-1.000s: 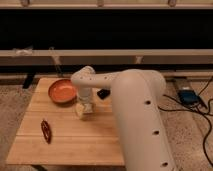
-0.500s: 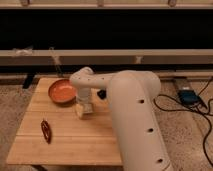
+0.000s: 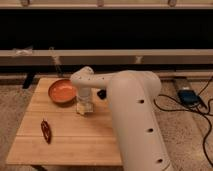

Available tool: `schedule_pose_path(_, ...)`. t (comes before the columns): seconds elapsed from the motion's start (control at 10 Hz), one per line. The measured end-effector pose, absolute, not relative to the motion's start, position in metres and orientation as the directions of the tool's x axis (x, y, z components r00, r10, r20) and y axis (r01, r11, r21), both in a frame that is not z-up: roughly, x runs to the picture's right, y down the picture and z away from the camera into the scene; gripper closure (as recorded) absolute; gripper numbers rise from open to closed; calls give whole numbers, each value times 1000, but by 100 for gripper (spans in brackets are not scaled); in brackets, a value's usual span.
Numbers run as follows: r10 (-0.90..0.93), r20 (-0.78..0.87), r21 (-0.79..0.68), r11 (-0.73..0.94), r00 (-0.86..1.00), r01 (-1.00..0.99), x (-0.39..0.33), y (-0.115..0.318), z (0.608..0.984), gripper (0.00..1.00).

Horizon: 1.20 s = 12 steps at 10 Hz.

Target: Place the white sponge in the ceramic cup

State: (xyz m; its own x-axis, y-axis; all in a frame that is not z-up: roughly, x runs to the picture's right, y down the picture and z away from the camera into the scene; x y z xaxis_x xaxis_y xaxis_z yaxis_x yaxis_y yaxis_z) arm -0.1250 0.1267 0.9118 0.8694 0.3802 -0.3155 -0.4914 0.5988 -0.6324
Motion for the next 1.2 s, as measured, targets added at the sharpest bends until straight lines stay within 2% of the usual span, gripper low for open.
schedule_pose_path(0.1, 378, -316, -633, 599, 870, -491, -125, 127, 911, 98)
schedule_pose_path(0.2, 373, -317, -633, 602, 872, -487, -126, 125, 907, 100)
schedule_pose_path(1.2, 327, -266, -640, 643, 907, -420, -180, -8, 782, 100)
